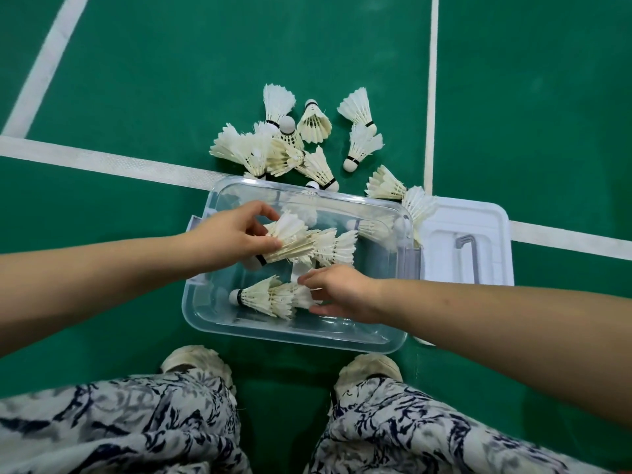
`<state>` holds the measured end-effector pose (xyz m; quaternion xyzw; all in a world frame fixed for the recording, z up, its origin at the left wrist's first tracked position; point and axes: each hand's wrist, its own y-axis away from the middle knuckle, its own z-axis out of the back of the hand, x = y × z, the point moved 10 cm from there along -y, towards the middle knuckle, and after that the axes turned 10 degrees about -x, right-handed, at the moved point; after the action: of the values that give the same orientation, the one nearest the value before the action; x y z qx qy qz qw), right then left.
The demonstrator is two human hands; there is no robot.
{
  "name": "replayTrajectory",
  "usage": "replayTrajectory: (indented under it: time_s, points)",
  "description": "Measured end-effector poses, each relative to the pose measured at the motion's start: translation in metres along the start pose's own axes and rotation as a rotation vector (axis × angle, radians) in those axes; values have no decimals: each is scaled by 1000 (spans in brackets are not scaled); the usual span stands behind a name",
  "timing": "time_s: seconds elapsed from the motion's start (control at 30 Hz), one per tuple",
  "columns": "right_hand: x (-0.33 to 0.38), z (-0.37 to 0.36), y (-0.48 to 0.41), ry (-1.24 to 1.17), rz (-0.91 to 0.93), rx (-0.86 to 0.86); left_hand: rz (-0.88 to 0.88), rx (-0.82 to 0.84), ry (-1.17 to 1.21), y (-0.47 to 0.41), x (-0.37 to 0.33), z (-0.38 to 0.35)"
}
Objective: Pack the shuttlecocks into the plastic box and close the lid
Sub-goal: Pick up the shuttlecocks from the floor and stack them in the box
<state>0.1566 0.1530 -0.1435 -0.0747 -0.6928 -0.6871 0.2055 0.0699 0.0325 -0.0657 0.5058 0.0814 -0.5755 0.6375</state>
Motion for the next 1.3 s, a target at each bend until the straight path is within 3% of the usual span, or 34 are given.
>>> replayTrajectory:
  time_s: [0.17, 0.37, 0.47, 0.67, 0.9, 1.0, 1.1, 1.3]
  points:
    - [-4, 0, -2, -209, -63, 56, -20, 42, -62, 1, -1, -6]
    - [-19, -10, 5, -233, -124, 157, -19, 53, -78, 3, 4, -9]
    - [-21, -16, 3, -129, -123, 198, -36, 65, -87, 3, 1, -11]
    - [-14, -10, -4, 284, 45, 135, -71, 112, -139, 5, 2, -19]
    - [-4, 17, 4, 394, 166, -4, -92, 112, -193, 1, 0, -21]
    - [8, 27, 12, 278, 195, -52, -99, 111, -201, 1, -1, -24]
    - [35, 34, 27, 190, 377, -107, -102, 112, -191, 1, -1, -28]
    - [62, 34, 49, 310, 666, -168, -182, 69, -257, -3, -18, -32]
